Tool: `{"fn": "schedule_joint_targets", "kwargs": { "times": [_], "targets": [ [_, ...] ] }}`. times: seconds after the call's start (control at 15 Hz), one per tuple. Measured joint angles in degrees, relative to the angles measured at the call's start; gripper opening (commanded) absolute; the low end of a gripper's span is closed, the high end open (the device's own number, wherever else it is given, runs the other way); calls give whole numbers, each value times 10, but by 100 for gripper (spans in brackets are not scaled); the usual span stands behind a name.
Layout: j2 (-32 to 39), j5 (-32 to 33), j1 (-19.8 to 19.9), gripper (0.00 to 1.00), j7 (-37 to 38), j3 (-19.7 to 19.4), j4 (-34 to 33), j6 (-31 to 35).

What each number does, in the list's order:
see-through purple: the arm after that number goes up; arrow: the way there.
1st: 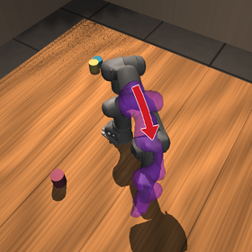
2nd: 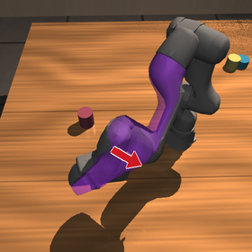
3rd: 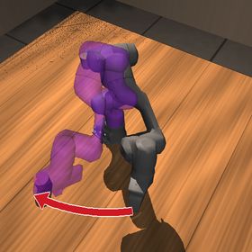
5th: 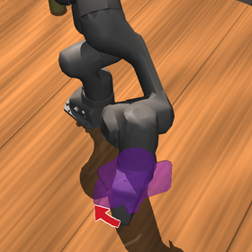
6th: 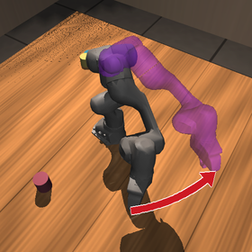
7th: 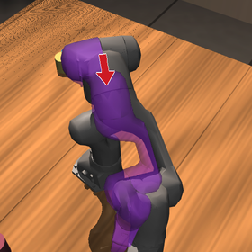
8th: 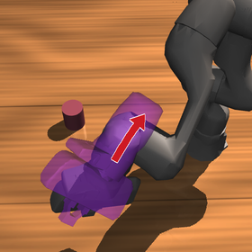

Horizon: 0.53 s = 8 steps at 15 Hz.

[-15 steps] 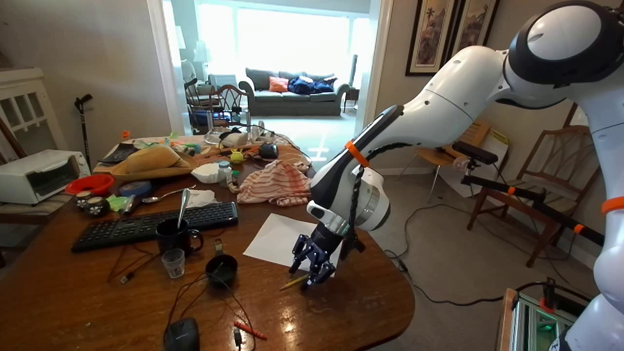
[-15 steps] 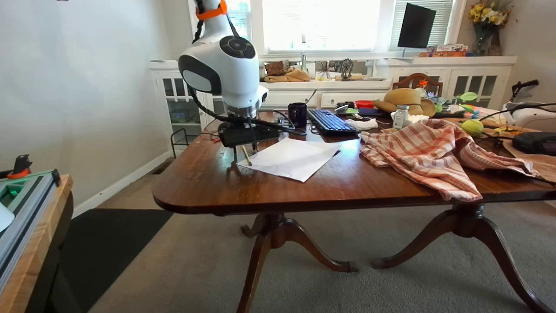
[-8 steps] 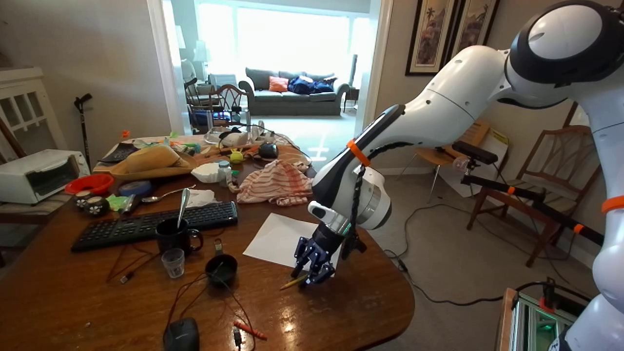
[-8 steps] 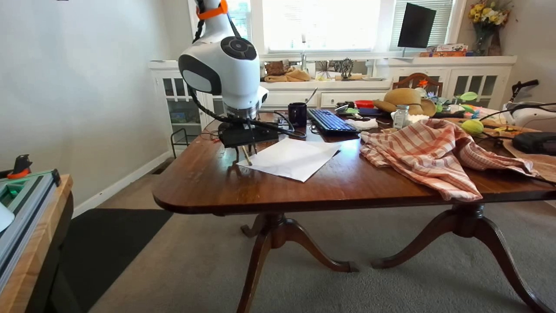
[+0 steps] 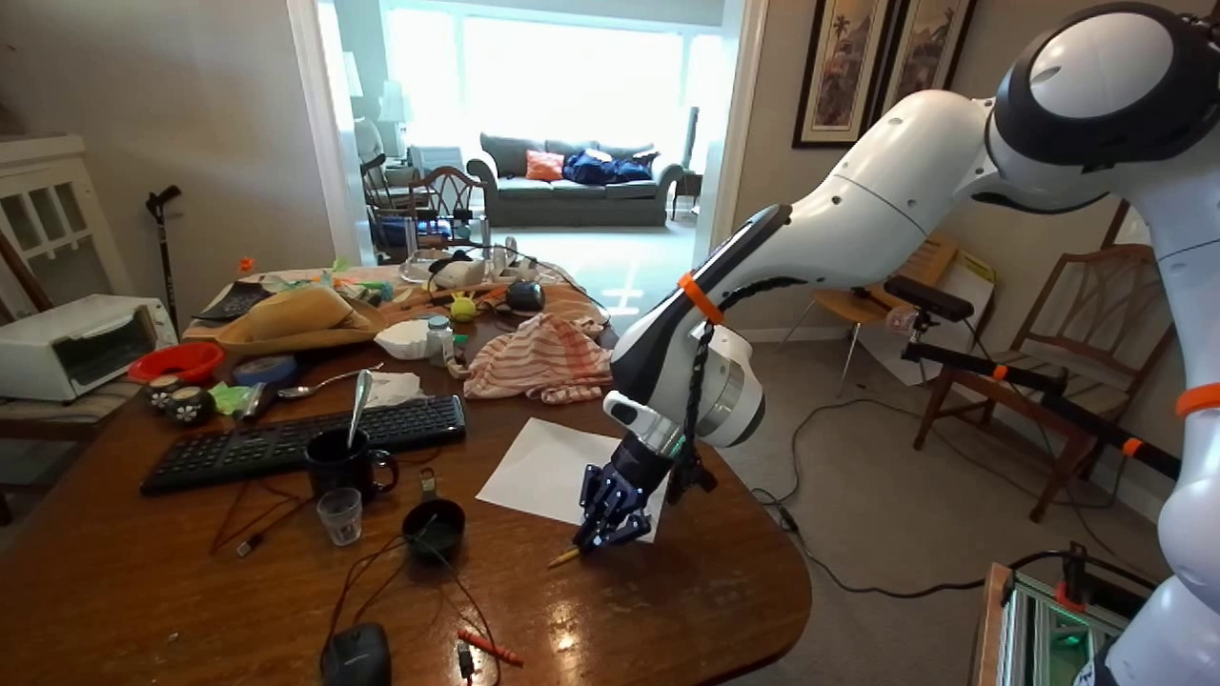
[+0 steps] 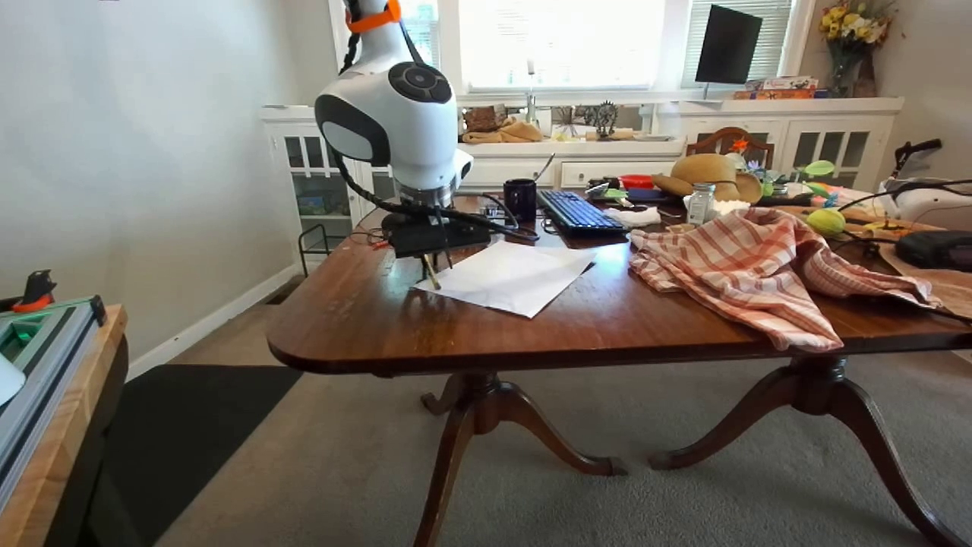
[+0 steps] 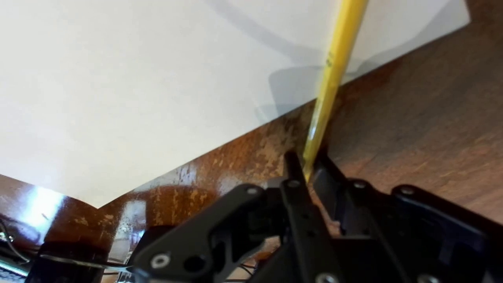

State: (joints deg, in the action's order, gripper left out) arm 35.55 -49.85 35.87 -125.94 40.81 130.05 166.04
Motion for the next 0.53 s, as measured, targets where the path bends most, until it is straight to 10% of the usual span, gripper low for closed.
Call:
{"fn": "schedule_joint_targets", "kwargs": {
  "times": [0.53],
  "targets": [
    [-12,-1,-2,2,8,15,2,36]
  ]
}}
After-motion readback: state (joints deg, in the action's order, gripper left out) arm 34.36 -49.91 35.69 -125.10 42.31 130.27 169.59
